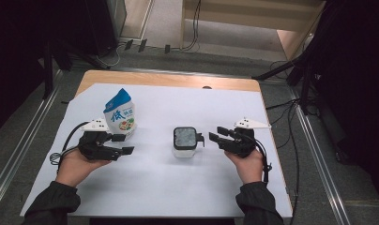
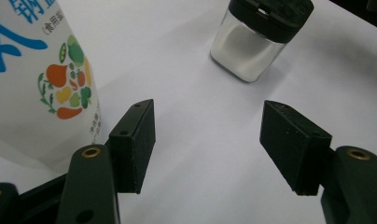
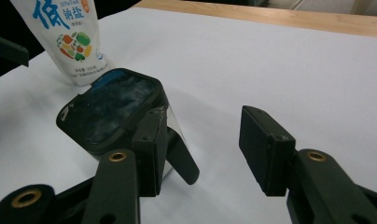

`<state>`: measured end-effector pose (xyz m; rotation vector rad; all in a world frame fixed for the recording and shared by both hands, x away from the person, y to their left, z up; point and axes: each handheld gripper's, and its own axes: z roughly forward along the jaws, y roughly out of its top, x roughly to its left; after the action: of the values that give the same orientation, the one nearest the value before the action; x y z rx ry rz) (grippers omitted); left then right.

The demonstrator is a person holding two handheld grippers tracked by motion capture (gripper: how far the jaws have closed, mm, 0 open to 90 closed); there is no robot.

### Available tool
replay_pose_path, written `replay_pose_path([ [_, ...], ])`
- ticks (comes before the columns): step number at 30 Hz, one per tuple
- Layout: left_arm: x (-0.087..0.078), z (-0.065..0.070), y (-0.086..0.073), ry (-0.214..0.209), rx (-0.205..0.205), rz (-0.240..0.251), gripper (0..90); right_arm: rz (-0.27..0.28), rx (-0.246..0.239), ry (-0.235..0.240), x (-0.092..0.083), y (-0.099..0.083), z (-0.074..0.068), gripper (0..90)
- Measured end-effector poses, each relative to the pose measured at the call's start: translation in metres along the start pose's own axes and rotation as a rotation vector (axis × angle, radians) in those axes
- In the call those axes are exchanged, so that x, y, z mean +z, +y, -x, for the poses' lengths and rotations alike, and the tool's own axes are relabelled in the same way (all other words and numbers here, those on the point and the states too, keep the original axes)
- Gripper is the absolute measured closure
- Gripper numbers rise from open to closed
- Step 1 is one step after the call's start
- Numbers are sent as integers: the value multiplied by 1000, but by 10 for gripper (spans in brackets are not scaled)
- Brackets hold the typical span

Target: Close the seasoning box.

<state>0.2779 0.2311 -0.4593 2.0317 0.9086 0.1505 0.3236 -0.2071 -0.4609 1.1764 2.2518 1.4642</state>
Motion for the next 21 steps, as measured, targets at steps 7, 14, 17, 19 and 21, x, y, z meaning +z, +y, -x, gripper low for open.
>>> replay_pose_path([
  [7, 9, 4, 4, -20, 17, -14, 368, -4, 4, -18, -4, -6, 3, 511],
  [14, 16, 5, 6, -34, 33, -26, 366, -12, 3, -23, -5, -11, 4, 511],
  [17, 18, 5, 6, -36, 32, -31, 365, -13, 2, -26, -6, -12, 5, 511],
  [19, 19, 5, 6, -37, 31, -28, 364, -14, 9, -27, -6, -13, 5, 511],
  [21, 19, 5, 7, -41, 35, -33, 363, -15, 10, -29, -7, -13, 5, 511],
])
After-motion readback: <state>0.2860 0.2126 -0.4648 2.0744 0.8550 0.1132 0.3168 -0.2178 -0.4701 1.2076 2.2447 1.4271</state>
